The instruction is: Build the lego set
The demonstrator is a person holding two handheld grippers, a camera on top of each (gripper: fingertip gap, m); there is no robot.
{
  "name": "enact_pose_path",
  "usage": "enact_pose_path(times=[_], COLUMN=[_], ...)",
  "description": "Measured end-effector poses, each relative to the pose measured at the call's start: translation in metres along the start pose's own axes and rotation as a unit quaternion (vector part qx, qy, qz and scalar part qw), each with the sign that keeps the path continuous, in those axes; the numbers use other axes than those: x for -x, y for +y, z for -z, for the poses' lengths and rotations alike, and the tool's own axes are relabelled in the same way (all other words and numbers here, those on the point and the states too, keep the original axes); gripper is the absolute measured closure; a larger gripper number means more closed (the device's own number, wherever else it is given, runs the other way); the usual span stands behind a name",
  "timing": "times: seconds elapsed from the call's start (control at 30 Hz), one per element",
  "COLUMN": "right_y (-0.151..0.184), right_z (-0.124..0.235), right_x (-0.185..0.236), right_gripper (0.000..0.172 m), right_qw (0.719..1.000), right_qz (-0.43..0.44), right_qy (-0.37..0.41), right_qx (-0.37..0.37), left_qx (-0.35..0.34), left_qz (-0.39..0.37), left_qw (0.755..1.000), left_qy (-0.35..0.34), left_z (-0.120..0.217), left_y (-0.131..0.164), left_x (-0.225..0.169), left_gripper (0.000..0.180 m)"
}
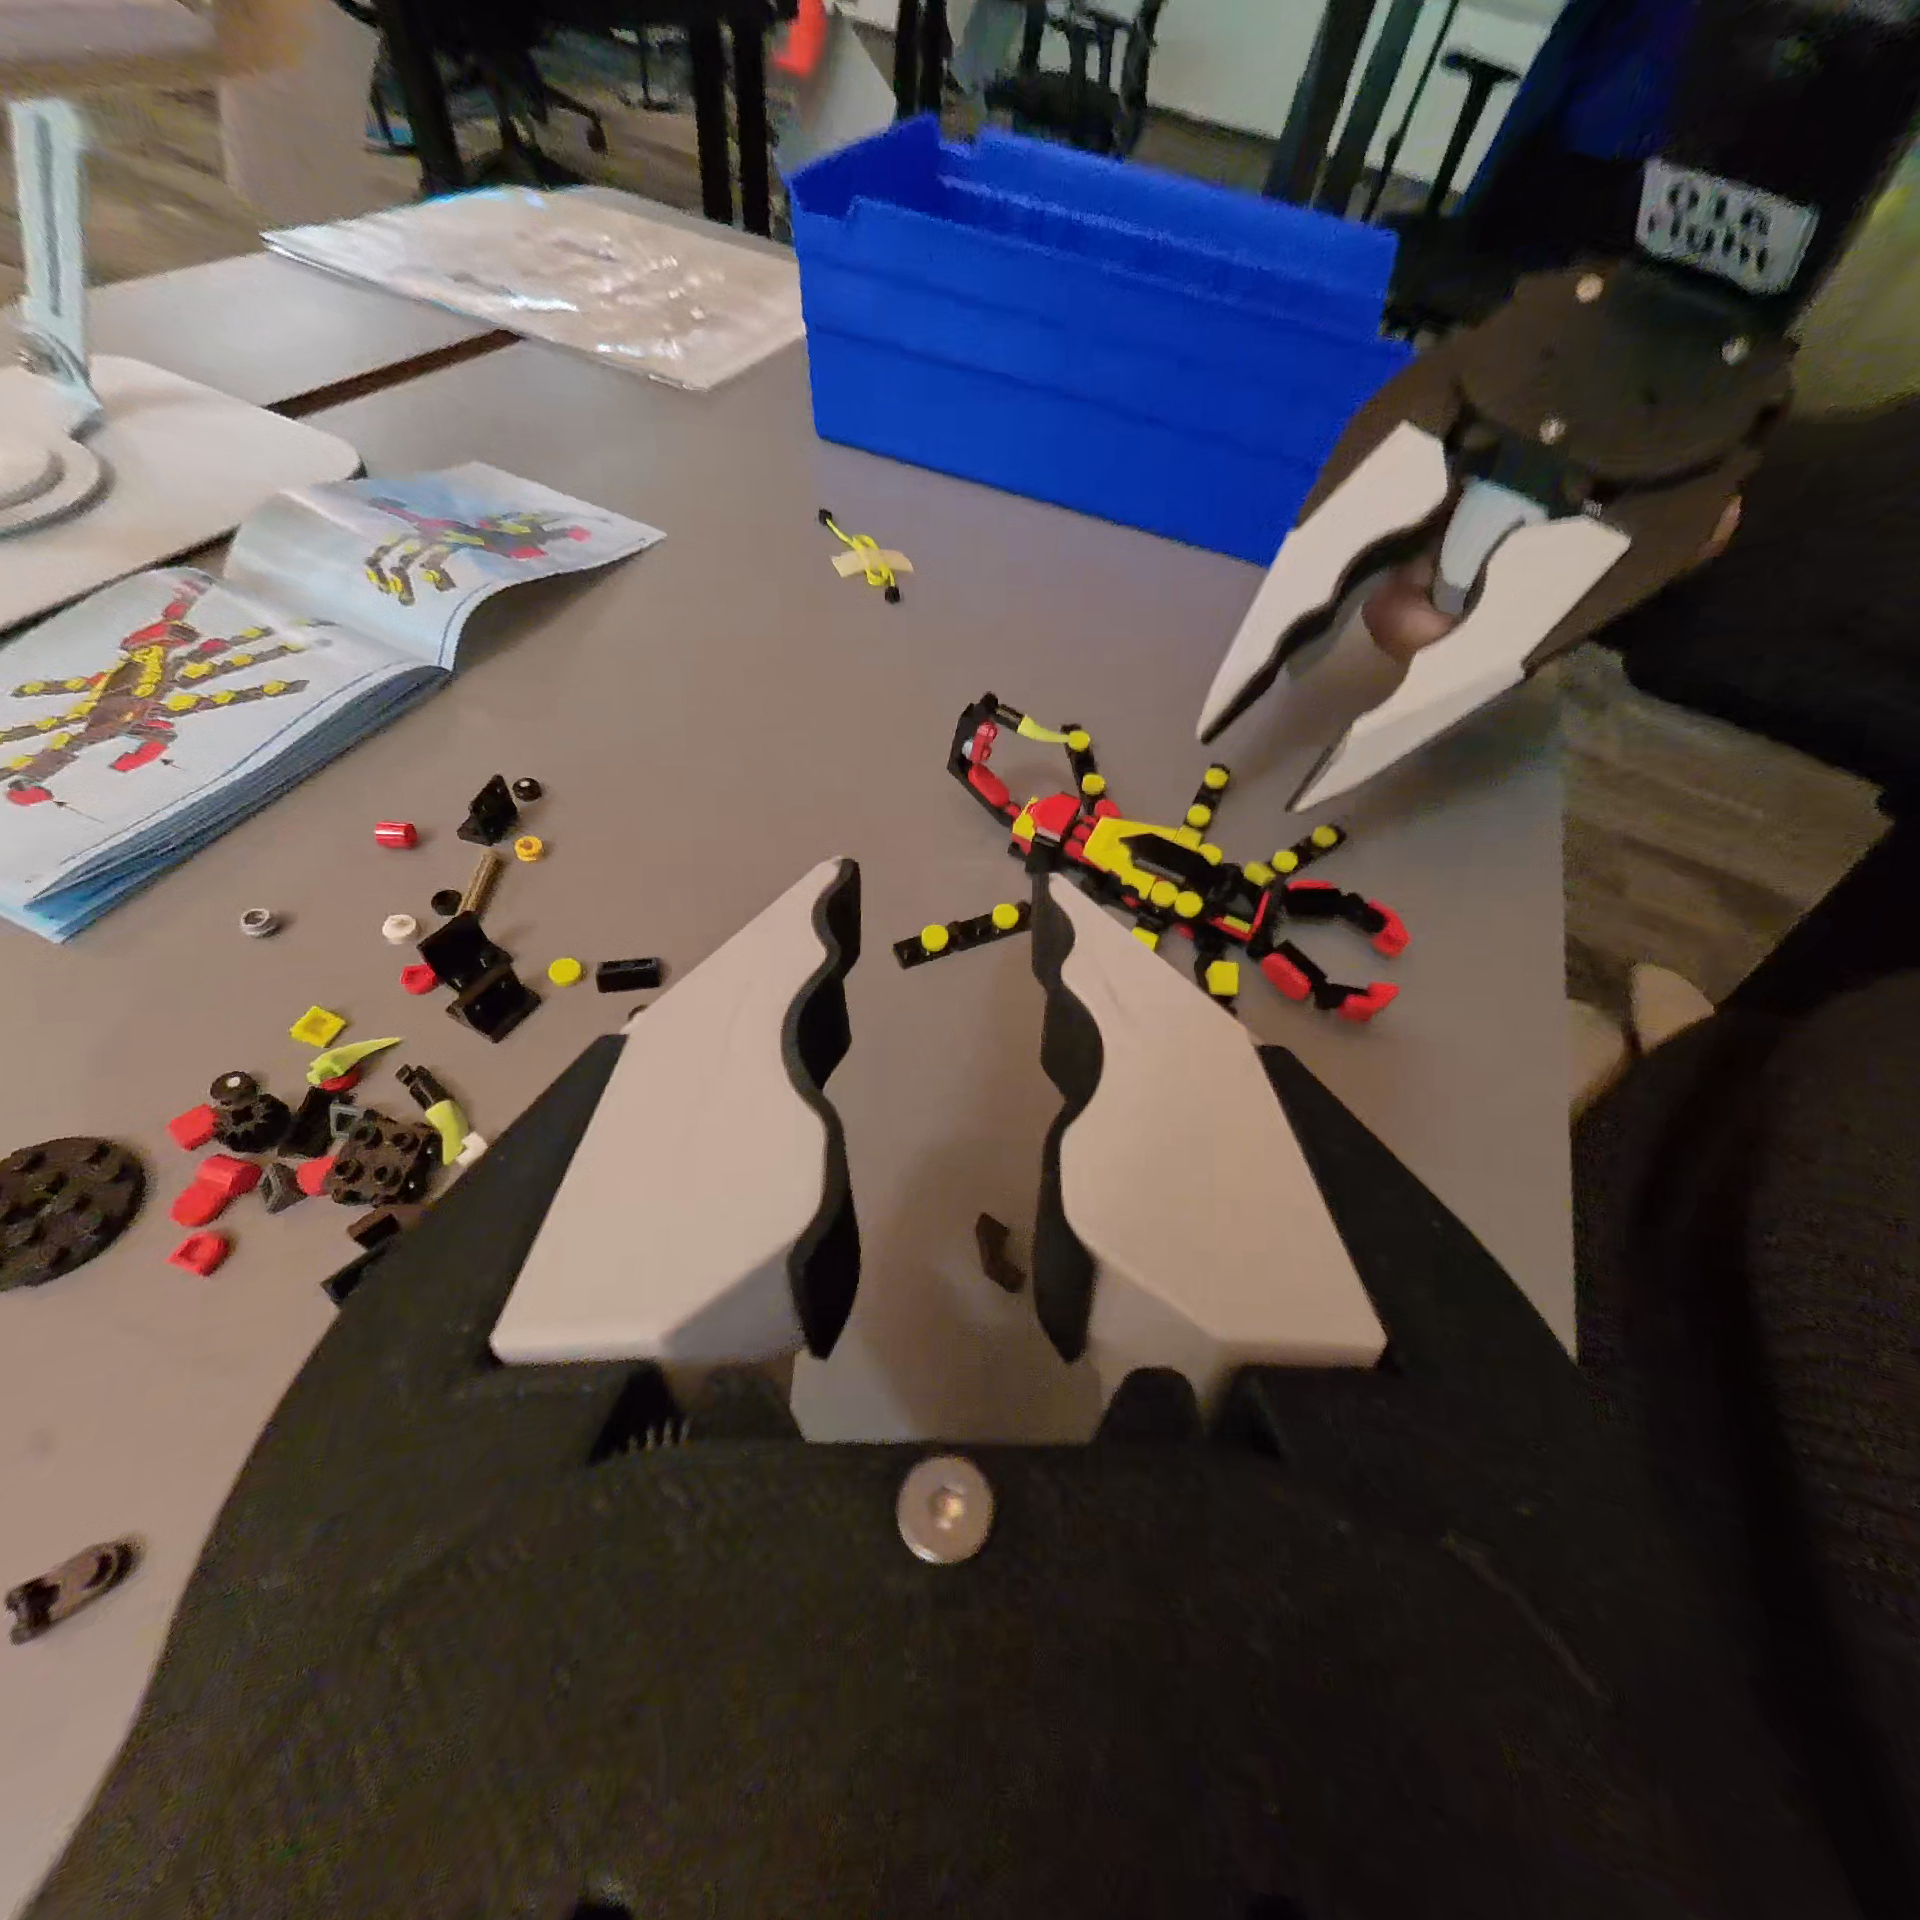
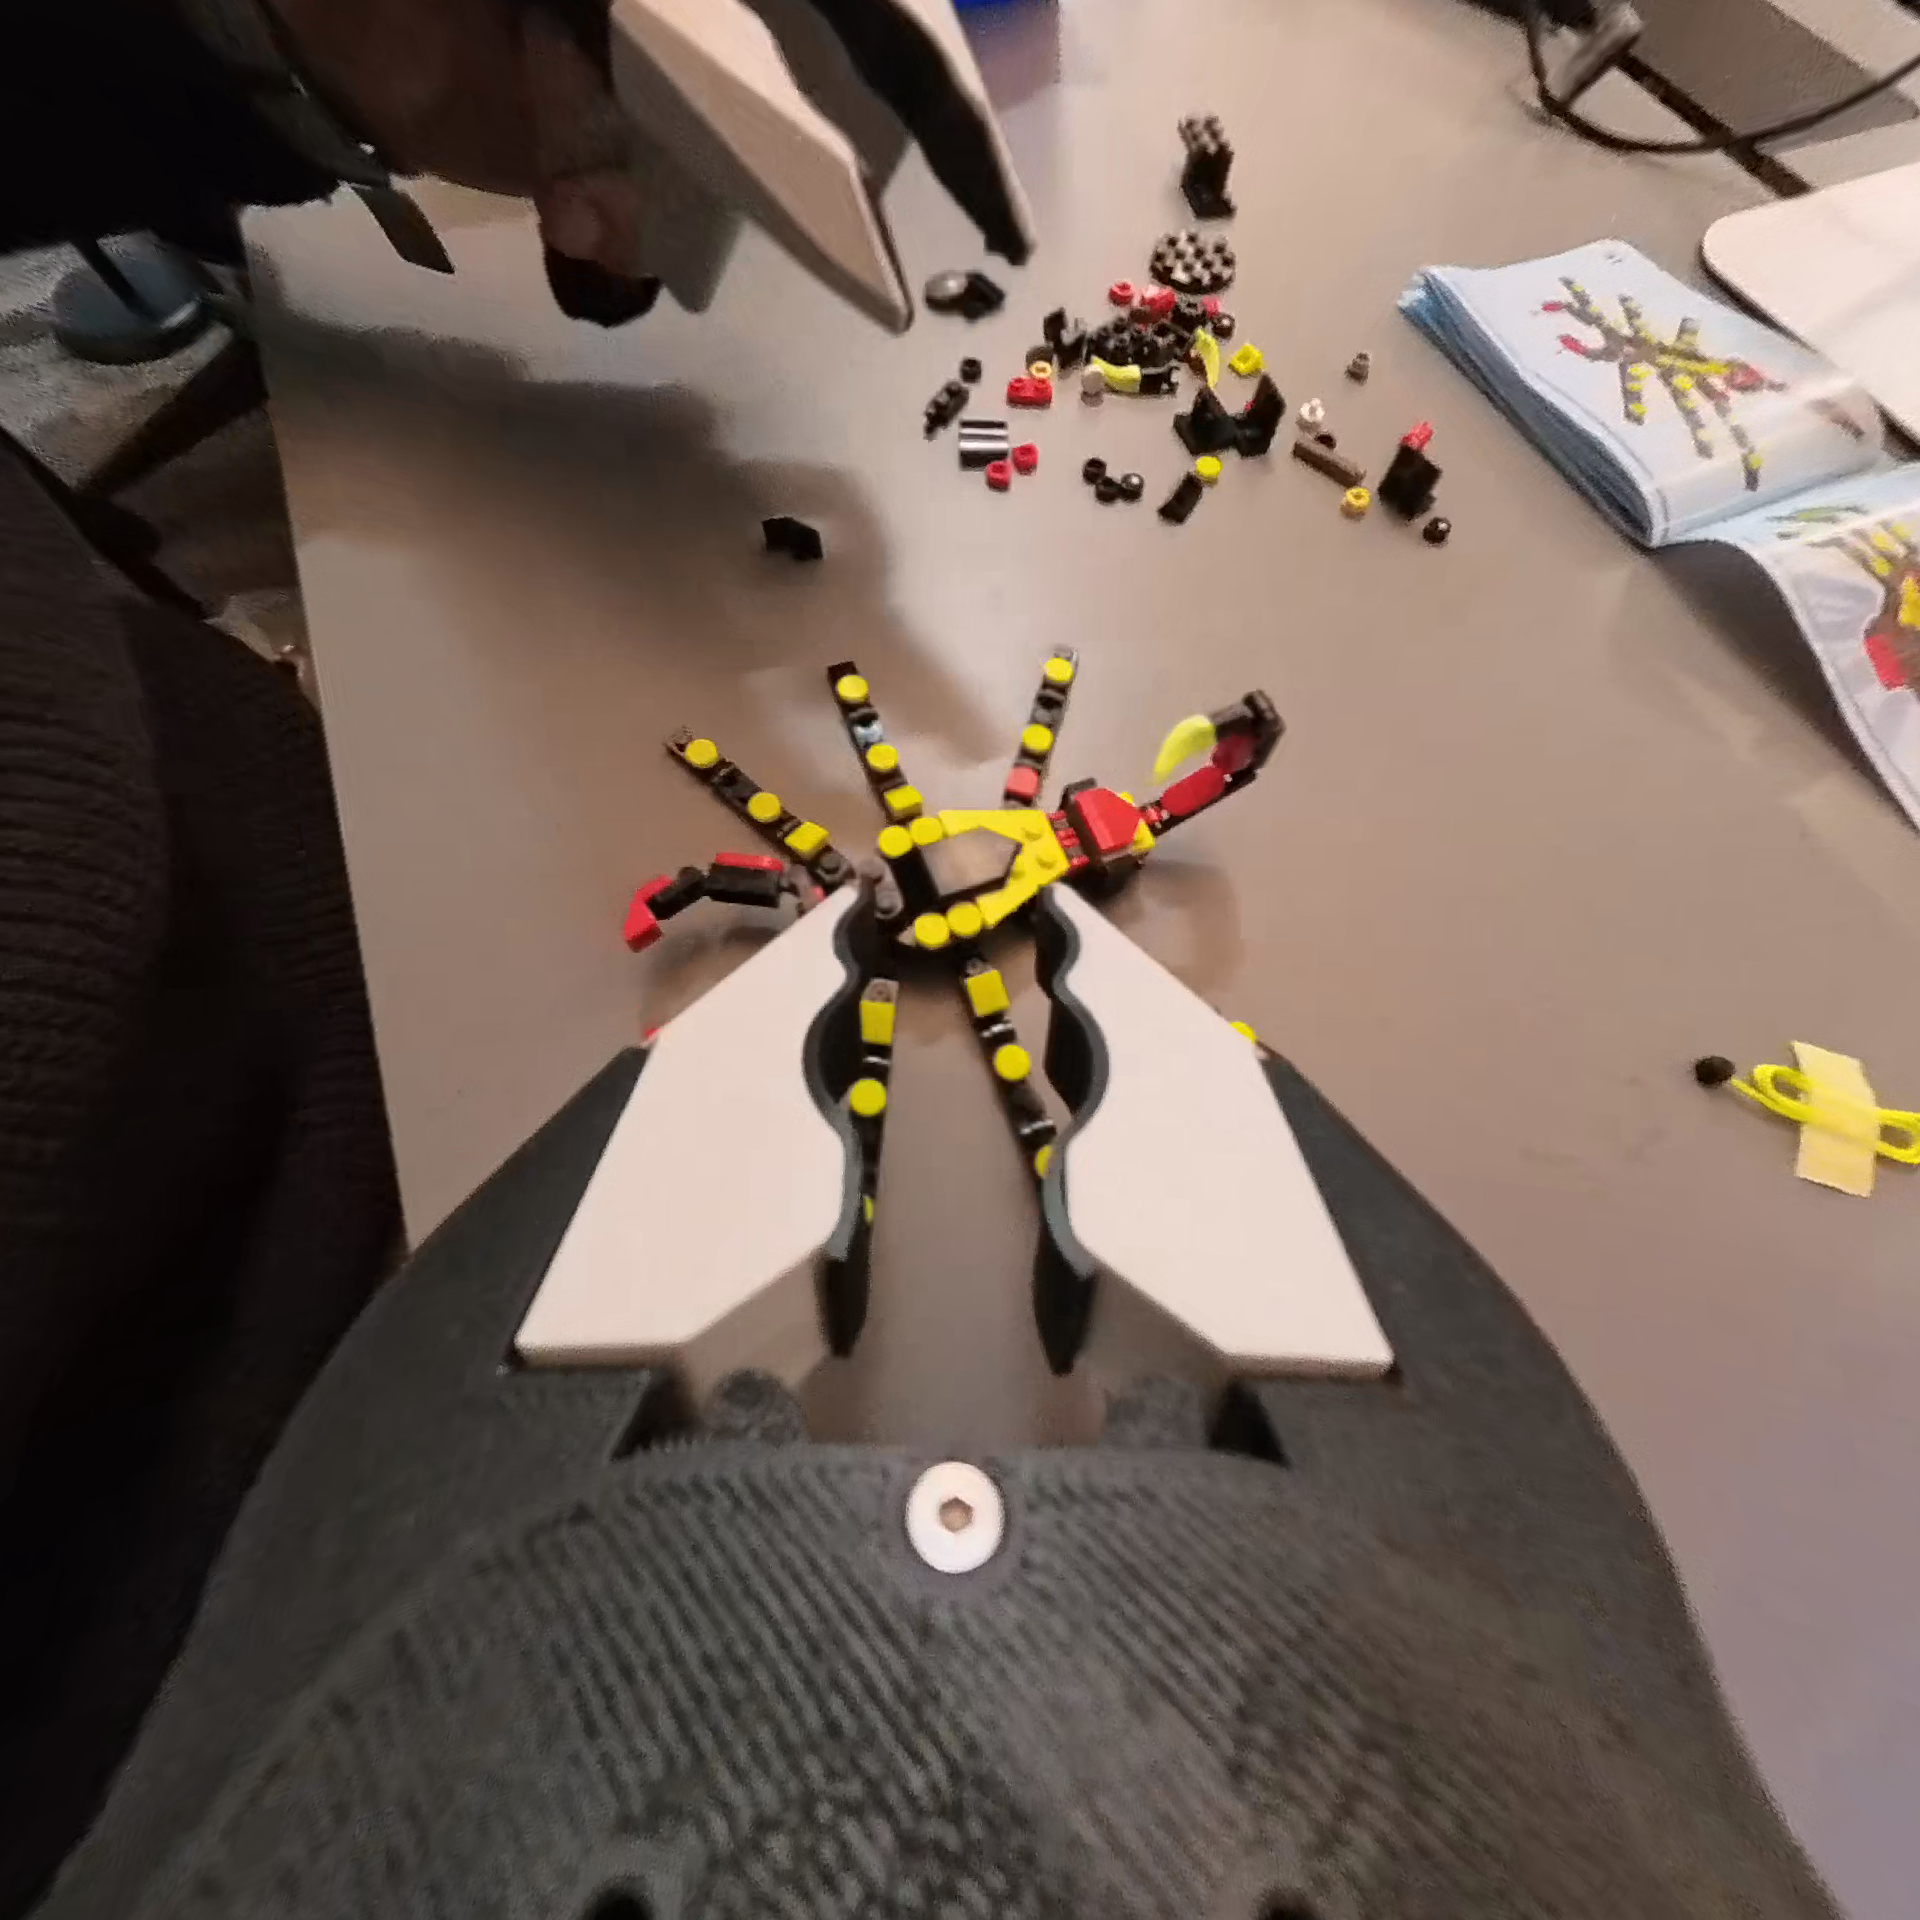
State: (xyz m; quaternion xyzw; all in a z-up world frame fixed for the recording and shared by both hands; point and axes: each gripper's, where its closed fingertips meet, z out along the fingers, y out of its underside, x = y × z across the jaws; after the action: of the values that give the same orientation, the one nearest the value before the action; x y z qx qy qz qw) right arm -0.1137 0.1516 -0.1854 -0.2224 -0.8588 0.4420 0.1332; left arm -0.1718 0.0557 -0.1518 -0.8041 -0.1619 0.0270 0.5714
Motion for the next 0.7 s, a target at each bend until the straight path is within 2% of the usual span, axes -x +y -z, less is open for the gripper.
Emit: enact_pose_path(times=[0.1, 0.23, 0.4, 0.5, 0.7], right_y=[0.000, 0.015, 0.019, 0.017, 0.032], right_z=[0.000, 0.002, 0.009, 0.010, 0.000], right_x=[0.006, 0.004, -0.001, 0.001, 0.006], right_gripper=[0.143, 0.144, 0.145, 0.151, 0.153], right_qw=[1.000, 0.999, 0.999, 0.999, 0.998], right_qz=[0.011, 0.025, 0.036, 0.040, 0.040], right_qy=[0.012, 0.019, 0.014, -0.005, -0.034], right_qx=[0.002, 0.022, 0.010, 0.002, 0.046], left_qx=[-0.003, 0.007, 0.005, 0.012, 0.025], left_qz=[0.012, 0.023, 0.047, 0.054, 0.058], left_qw=[1.000, 0.997, 0.996, 0.996, 0.996], left_qy=[-0.013, -0.072, -0.069, -0.073, -0.066], left_z=[0.004, 0.009, 0.006, 0.003, 0.003], left_y=[0.002, 0.011, 0.013, 0.017, 0.023], left_x=[0.001, 0.020, 0.025, 0.030, 0.034], left_gripper=[0.148, 0.149, 0.149, 0.149, 0.149])
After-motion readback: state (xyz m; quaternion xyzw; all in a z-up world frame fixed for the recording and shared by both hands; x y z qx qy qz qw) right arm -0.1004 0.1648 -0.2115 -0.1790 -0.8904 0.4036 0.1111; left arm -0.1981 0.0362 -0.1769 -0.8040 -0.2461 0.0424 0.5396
